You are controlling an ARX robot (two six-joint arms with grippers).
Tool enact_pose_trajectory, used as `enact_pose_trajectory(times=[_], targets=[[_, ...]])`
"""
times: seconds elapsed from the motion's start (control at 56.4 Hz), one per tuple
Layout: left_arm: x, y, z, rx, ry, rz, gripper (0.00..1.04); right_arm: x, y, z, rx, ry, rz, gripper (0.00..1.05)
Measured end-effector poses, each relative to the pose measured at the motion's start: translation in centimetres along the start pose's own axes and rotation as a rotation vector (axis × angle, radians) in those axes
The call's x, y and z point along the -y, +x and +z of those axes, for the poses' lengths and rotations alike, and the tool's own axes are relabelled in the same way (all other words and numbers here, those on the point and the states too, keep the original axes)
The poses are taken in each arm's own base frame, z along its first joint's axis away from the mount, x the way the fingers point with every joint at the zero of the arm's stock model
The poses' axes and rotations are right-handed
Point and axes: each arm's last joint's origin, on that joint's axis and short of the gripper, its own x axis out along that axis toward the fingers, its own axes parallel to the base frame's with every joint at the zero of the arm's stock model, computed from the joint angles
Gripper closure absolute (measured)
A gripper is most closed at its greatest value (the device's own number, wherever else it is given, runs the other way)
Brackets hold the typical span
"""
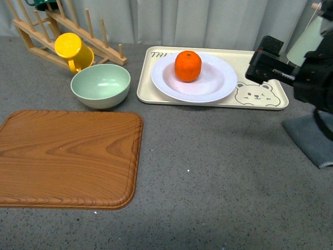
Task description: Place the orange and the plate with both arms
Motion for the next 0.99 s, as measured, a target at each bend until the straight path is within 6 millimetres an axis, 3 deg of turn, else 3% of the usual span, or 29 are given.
enact_pose_trajectory(times=[0.195,0.355,0.71,0.993], targets=[[0.0,0.0,0.0,0.0,0.0,0.0,0.06,2.1,-7.1,0.3,0.092,-0.387,-0.048,0.09],[0.0,0.0,0.0,0.0,0.0,0.0,0.06,4.4,-11.9,-0.3,0.107,-0.54,-0.102,0.09],[0.0,0.0,0.0,0.0,0.0,0.0,0.06,5.3,-20.2,0.2,0.174,-0.594,-0.077,0.09],[0.0,0.0,0.0,0.0,0.0,0.0,0.06,5.9,-24.0,-0.3,0.224,-0.595,-0.064,0.09]])
